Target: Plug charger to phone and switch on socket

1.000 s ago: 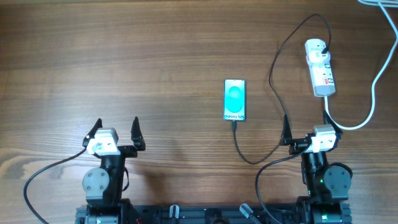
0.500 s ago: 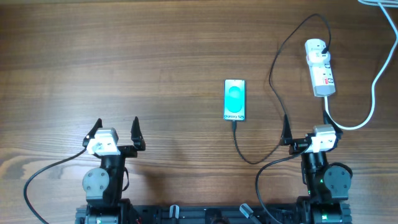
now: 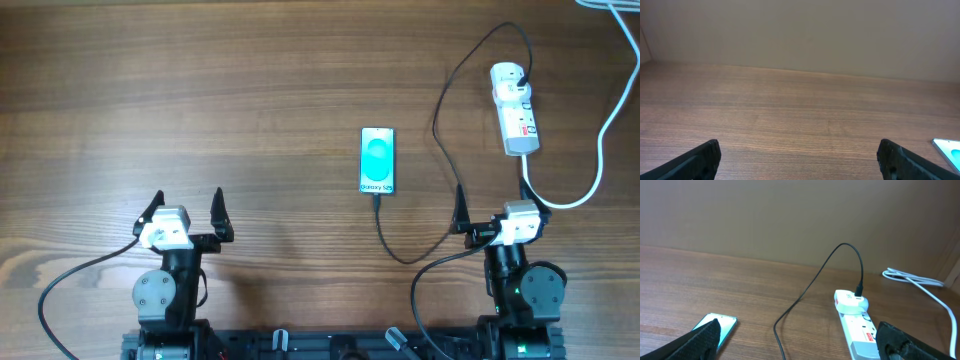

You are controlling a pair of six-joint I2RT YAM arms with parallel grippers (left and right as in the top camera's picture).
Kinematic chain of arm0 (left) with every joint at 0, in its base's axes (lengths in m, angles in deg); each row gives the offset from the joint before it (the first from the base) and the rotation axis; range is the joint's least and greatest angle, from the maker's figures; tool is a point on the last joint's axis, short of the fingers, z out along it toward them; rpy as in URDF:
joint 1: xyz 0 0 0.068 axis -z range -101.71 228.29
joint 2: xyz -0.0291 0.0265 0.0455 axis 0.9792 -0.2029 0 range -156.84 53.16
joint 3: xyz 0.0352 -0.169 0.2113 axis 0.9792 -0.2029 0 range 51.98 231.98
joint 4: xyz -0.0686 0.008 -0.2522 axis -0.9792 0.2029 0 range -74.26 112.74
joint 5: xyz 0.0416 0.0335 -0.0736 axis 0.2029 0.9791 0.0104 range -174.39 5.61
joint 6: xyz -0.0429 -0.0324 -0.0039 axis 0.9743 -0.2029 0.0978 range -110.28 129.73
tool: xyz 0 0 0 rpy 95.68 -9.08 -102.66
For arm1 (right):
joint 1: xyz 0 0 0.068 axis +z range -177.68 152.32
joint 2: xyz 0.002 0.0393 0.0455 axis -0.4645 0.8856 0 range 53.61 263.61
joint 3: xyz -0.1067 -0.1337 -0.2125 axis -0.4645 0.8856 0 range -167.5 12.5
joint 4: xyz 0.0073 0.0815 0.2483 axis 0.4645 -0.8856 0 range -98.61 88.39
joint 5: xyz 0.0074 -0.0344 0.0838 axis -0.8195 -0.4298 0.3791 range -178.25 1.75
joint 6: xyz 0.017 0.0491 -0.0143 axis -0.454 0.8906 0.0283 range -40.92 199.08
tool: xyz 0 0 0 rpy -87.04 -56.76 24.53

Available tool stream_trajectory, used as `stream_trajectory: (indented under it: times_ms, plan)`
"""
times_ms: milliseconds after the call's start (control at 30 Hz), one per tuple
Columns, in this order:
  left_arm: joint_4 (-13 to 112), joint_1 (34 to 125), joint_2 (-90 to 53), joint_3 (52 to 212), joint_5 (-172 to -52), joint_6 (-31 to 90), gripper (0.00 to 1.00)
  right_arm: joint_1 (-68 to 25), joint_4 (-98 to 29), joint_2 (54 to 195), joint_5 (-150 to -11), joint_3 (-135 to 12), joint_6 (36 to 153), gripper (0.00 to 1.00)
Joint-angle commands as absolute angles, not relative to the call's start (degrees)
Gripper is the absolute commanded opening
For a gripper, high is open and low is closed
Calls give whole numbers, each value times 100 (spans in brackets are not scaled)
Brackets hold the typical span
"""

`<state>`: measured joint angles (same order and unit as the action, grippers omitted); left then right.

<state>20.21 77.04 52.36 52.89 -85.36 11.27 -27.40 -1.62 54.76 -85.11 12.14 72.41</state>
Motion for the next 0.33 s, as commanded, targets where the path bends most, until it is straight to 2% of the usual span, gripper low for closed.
stream_trajectory:
  times_ms: [0, 300]
  plan:
    - [2001, 7651, 5282, 5230, -8624, 1015, 100, -2764, -151, 5382, -8563, 1220, 7319, 100]
    - [2001, 7651, 5282, 5230, -8624, 1015, 100, -2764, -151, 5382, -8563, 1220, 7319, 100]
